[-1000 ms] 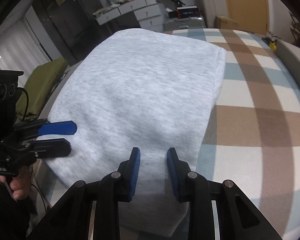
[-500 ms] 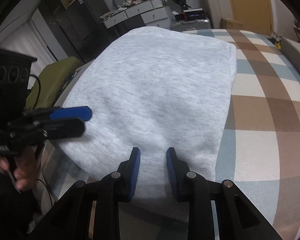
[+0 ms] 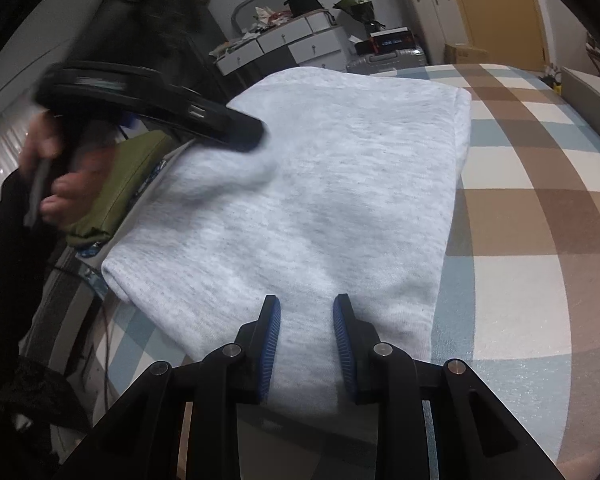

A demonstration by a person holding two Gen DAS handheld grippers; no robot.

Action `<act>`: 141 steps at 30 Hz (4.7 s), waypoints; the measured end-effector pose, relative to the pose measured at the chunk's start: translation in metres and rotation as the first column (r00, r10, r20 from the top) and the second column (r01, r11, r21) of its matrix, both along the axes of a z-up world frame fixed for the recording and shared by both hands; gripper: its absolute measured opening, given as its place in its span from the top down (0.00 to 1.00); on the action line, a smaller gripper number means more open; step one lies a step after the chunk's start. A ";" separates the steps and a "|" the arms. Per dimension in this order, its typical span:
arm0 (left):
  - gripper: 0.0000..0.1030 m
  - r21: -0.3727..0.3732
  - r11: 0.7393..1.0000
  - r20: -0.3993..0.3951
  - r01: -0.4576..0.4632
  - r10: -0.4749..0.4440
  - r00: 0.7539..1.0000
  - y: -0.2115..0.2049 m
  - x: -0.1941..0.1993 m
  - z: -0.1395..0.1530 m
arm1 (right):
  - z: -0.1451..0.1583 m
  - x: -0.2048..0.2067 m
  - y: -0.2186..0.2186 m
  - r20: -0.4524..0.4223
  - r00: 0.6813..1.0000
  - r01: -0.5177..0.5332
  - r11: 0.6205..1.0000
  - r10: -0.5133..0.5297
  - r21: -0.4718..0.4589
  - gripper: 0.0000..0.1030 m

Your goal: Fold large clothes

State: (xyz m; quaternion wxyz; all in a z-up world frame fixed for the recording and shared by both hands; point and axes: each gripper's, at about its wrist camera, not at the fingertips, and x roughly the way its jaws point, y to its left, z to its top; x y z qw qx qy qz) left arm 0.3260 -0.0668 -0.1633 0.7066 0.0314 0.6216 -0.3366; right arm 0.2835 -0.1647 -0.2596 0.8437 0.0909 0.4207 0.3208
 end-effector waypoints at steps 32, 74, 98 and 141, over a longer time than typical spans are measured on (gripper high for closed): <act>0.71 0.033 0.999 0.041 0.002 -0.004 0.999 -0.063 -0.029 0.013 | -0.008 0.000 -0.021 -0.025 0.999 -0.021 0.983 0.026 0.184 0.73; 0.94 -0.319 0.932 0.143 -0.170 0.224 0.964 0.017 -0.116 -0.046 | 0.029 0.098 0.016 -0.088 0.993 0.071 0.989 -0.083 -0.133 0.63; 0.44 -0.076 0.970 0.391 -0.230 0.241 0.888 0.018 -0.040 -0.036 | 0.096 0.210 0.079 -0.009 0.999 -0.040 0.998 0.040 -0.052 0.62; 0.30 -0.014 0.964 0.507 -0.266 0.236 0.829 0.001 -0.051 -0.038 | 0.038 0.023 0.036 0.003 0.996 -0.092 0.987 0.093 -0.132 0.48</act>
